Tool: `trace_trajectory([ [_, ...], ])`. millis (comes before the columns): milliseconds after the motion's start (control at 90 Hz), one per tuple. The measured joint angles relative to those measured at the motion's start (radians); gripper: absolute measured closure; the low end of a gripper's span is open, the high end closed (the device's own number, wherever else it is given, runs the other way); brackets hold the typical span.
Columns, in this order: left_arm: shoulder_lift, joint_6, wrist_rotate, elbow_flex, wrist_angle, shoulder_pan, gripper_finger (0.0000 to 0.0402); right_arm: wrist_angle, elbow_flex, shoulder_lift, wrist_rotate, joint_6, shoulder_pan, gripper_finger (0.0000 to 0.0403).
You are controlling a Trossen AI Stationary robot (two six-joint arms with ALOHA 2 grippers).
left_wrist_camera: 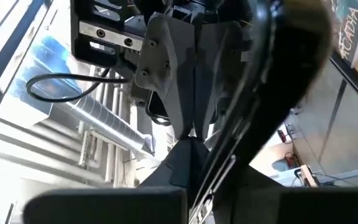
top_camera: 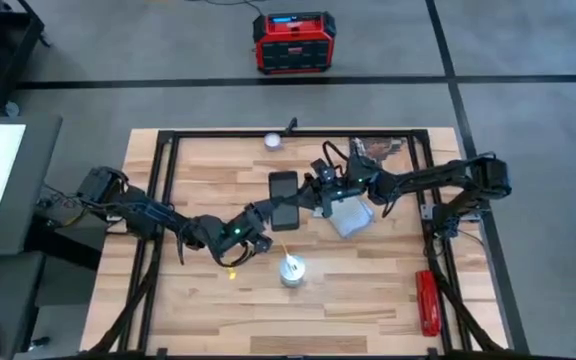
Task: Apply microfiber cloth
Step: Spray the front of the cellphone with the cleaning bottle
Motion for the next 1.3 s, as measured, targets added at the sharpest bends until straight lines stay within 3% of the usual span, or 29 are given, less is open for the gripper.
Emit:
trace_trajectory([
  [644,0.001,-0.029,-0.026,0.002,0.004,-0.005,0.0397,-0.001,0.0,0.0,-0.026,-0.027,-0.017,0.0375],
  [844,0.001,-0.083,-0.04,0.004,0.016,-0.005,0.0399,0.014,0.002,0.001,-0.061,-0.053,-0.038,0.0311],
  [944,0.0,-0.082,-0.06,0.004,0.024,-0.006,0.0399,0.014,0.001,0.0,-0.087,-0.053,-0.048,0.0298],
  [1300,0.0,-0.043,-0.057,0.003,0.009,-0.005,0.0399,-0.005,0.0,0.0,-0.126,-0.007,-0.075,0.0338],
])
